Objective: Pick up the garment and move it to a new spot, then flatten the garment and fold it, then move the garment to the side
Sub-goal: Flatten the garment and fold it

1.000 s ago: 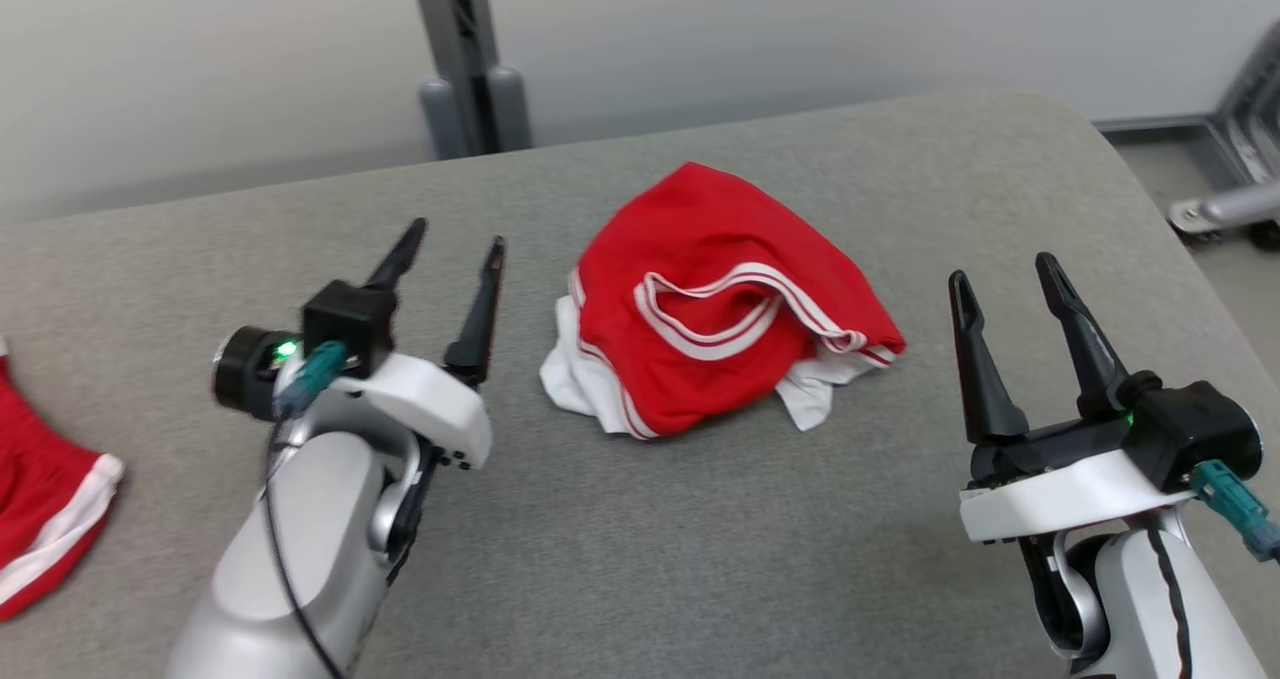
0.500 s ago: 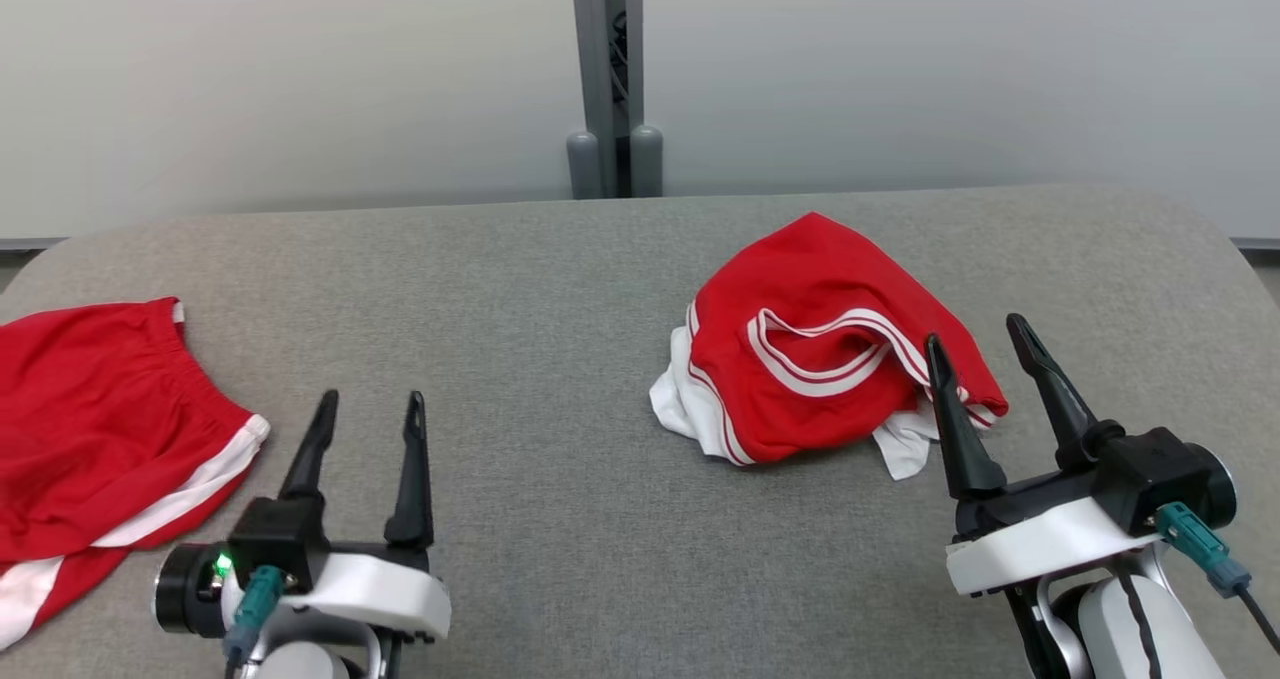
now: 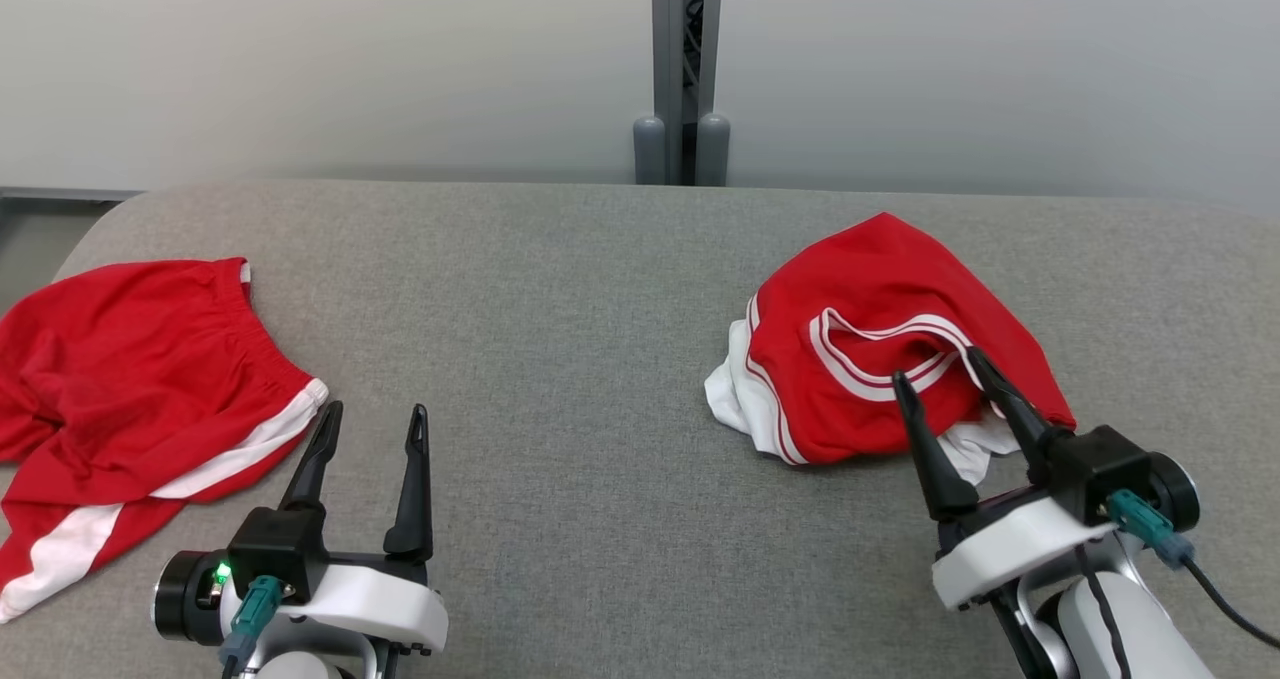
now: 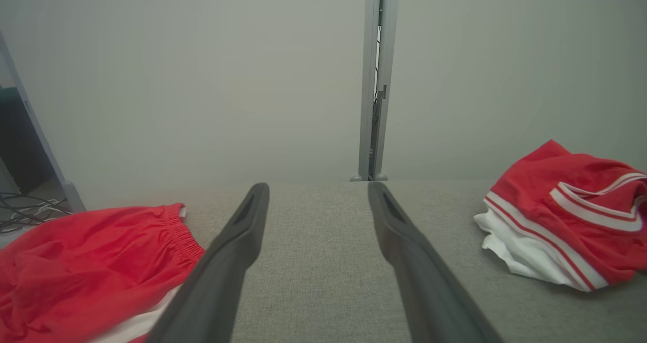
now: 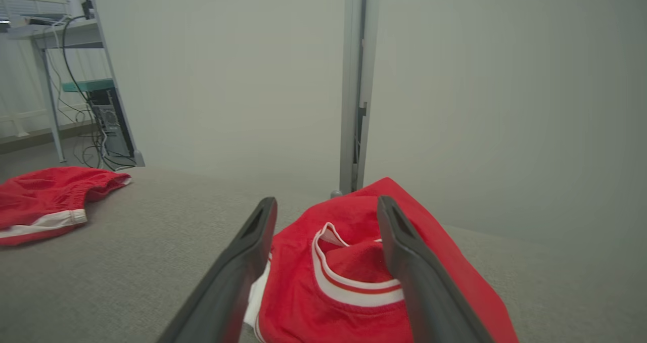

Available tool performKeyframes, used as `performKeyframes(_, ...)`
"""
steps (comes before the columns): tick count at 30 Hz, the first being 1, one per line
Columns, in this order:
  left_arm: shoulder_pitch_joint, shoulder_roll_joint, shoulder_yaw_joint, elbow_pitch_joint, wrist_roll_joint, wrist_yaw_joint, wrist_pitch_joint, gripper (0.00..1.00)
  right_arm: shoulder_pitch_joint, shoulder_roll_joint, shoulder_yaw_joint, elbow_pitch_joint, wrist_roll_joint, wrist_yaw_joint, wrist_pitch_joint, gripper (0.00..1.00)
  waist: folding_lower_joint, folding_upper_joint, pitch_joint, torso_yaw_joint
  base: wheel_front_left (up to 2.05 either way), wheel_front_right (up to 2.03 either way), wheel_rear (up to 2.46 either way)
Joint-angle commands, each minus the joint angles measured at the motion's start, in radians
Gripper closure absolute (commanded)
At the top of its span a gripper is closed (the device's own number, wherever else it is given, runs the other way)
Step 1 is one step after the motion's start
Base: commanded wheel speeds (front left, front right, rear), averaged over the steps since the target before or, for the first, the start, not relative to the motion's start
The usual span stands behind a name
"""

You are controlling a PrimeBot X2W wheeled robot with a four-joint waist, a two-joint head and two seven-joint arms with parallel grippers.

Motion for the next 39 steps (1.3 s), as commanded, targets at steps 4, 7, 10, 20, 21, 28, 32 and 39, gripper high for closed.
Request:
performKeyframes(4,-0.013,0.001,-0.016,0.009,-0.013,-0.004,-0.002,0.00,-0.099,-0.032,0.032,0.159,0.031,0.000,0.019,0.00,0.0000,0.0000,0.031,0.029,0.00,0.00,0.00)
performKeyframes(7,-0.029,0.002,-0.039,0.022,-0.038,0.002,-0.002,0.00,-0.172,-0.060,0.089,0.265,0.049,0.000,0.076,0.00,0.0000,0.0000,0.054,0.051,0.00,0.00,0.00)
performKeyframes(10,-0.049,0.001,-0.062,0.034,-0.054,0.006,-0.002,0.00,-0.249,-0.076,0.142,0.328,0.084,0.000,0.102,0.00,0.0000,0.0000,0.074,0.073,0.00,0.00,0.00)
performKeyframes(20,-0.075,0.001,-0.105,0.048,-0.085,0.019,-0.002,0.00,-0.392,-0.115,0.265,0.475,0.257,0.000,0.225,0.00,0.0000,0.0000,0.115,0.135,0.00,0.00,0.00)
performKeyframes(21,-0.077,0.001,-0.107,0.048,-0.085,0.020,-0.002,0.00,-0.399,-0.116,0.272,0.484,0.269,0.000,0.235,0.00,0.0000,0.0000,0.117,0.139,0.00,0.00,0.00)
performKeyframes(28,-0.085,0.001,-0.115,0.050,-0.090,0.027,-0.002,0.00,-0.436,-0.129,0.308,0.533,0.338,0.000,0.273,1.00,0.0000,0.0000,0.127,0.157,0.00,0.00,0.00)
performKeyframes(32,-0.082,0.001,-0.115,0.055,-0.093,0.029,-0.002,0.00,-0.453,-0.128,0.348,0.512,0.366,0.000,0.241,1.00,0.0000,0.0000,0.119,0.158,0.00,0.00,0.00)
performKeyframes(39,-0.066,0.001,-0.120,0.060,-0.103,0.031,-0.002,0.00,-0.487,-0.108,0.462,0.379,0.487,0.000,0.195,1.00,0.0000,0.0000,0.077,0.146,0.00,0.00,0.00)
